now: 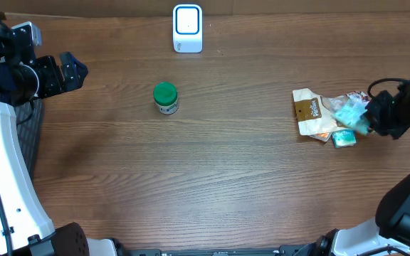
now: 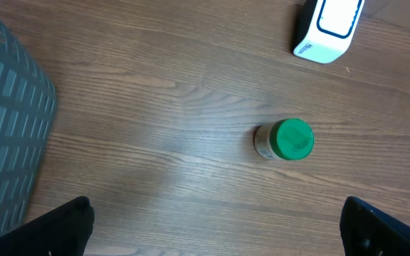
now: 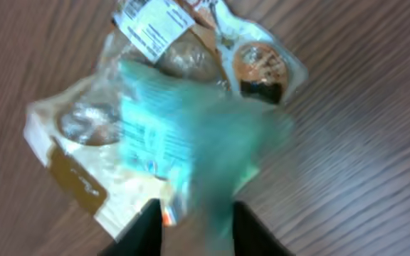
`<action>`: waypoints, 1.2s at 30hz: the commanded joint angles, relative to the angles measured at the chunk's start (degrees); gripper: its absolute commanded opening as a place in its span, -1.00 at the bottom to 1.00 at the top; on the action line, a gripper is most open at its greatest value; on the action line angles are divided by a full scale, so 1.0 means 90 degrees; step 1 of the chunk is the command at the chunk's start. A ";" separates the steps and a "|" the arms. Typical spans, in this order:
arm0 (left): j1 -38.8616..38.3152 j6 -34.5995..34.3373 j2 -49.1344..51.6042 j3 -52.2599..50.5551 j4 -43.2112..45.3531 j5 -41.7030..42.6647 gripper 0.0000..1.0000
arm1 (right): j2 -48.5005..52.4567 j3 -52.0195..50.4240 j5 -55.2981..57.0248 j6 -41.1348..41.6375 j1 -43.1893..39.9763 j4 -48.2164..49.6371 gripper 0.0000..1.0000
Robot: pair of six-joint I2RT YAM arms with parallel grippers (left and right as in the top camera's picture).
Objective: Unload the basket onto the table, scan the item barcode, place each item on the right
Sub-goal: 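Carry the green packet right and drop it beside the other packs, then move the right gripper over the green-lidded jar and grasp it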
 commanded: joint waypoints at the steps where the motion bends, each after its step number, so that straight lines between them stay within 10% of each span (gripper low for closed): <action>1: -0.0049 0.0097 0.0007 0.0024 0.0019 0.0010 1.00 | -0.0126 -0.0046 -0.0095 0.0053 -0.0051 0.0075 -0.20; 18: -0.0049 0.0095 0.0007 0.0024 0.0017 0.0010 1.00 | -0.0148 0.1112 -0.1430 -0.0554 0.1205 -0.0775 -0.16; 24: -0.0049 0.0097 0.0007 0.0024 0.0017 0.0010 1.00 | -0.0146 0.1440 -0.1428 -0.0554 0.3169 0.0129 0.20; 26: -0.0049 0.0097 0.0007 0.0024 0.0017 0.0010 0.99 | -0.0136 0.1435 -0.1430 -0.0544 0.3733 0.0738 1.00; 36: -0.0049 0.0097 0.0007 0.0024 0.0019 0.0010 1.00 | 0.0389 0.1416 -0.0821 -0.0270 0.5952 0.3330 1.00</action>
